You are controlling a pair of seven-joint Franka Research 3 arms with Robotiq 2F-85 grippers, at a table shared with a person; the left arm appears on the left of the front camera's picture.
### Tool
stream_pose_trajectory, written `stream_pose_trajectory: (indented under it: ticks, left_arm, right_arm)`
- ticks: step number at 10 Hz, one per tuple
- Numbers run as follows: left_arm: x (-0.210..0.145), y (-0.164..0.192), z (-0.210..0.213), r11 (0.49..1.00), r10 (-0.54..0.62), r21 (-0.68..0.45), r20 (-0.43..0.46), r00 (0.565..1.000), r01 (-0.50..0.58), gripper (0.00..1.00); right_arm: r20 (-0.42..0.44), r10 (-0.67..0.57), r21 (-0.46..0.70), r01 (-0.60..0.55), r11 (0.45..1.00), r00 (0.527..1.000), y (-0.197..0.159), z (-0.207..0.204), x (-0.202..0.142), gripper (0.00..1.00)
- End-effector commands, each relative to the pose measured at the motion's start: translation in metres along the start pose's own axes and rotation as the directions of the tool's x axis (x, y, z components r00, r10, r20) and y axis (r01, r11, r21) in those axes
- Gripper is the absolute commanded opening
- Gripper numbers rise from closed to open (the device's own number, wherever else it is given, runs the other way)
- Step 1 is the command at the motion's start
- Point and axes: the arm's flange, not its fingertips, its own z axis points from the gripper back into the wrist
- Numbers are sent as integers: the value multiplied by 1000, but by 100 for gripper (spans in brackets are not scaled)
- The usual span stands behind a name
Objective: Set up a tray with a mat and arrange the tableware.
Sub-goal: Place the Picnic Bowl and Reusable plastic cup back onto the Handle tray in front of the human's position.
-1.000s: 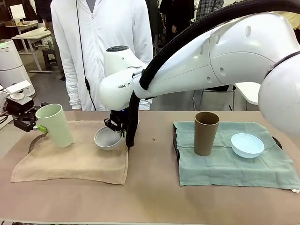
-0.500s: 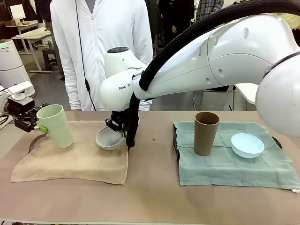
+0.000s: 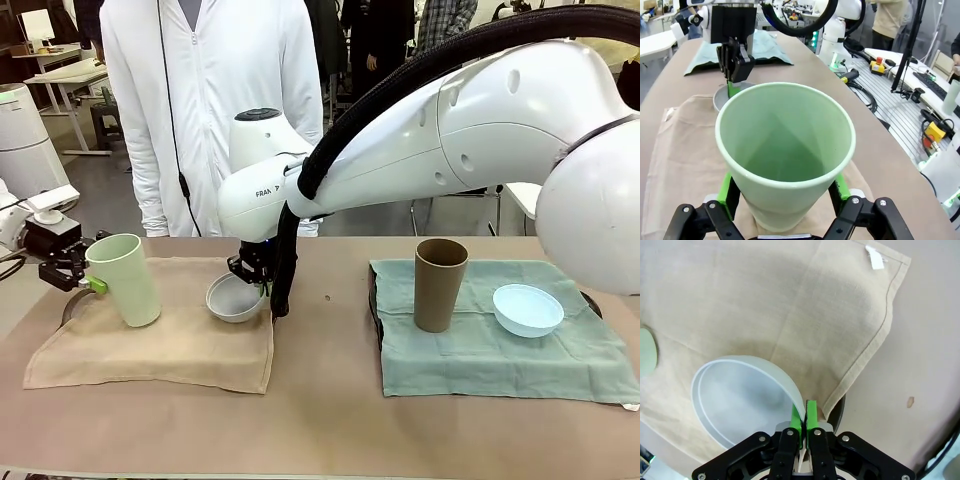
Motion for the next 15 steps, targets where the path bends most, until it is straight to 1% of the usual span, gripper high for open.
stream_pose_trajectory:
  ticks: [1,2,4,6,7,9,10,11,12,13,14,15]
  left_arm:
    - [2,6,-1,1000,20,-14,-35,999,-20,100]
    - [1,7,-1,1000,19,-17,-31,999,-20,100]
    - [3,5,1,999,33,-12,-33,999,-34,100]
    - [-2,3,9,995,96,2,-73,993,-96,100]
    - [-5,2,14,991,136,17,-138,981,-135,100]
    - [0,-5,20,986,169,35,-241,956,-165,100]
    - [11,-12,24,985,169,34,-308,936,-167,100]
    - [31,-21,31,987,158,45,-379,912,-152,100]
    - [59,-37,38,986,168,73,-454,875,-151,100]
    - [89,-48,42,982,187,112,-510,839,-151,100]
    - [115,-53,43,977,212,132,-521,827,-168,100]
    - [150,-66,40,957,287,195,-533,796,-215,100]
  right_arm:
    - [7,29,36,-29,999,1000,-4,-3,3,22]
    - [9,39,37,-40,999,999,-5,-4,3,65]
    - [2,31,41,-31,999,1000,-5,-1,1,100]
    - [-12,30,34,-30,999,999,-2,7,-2,100]
    - [-9,31,32,-31,999,999,-1,14,-4,60]
    - [1,18,25,-18,1000,1000,-2,31,-13,80]
    - [1,8,17,-8,1000,1000,-2,42,-20,90]
    - [-9,8,0,-8,1000,1000,0,57,-30,90]
    - [-44,0,-27,-2,1000,999,3,74,-45,90]
    - [-66,-16,-51,12,999,998,4,92,-58,90]
    - [-64,-19,-50,16,999,998,6,109,-70,90]
    - [-34,-11,-31,10,999,999,10,125,-81,90]
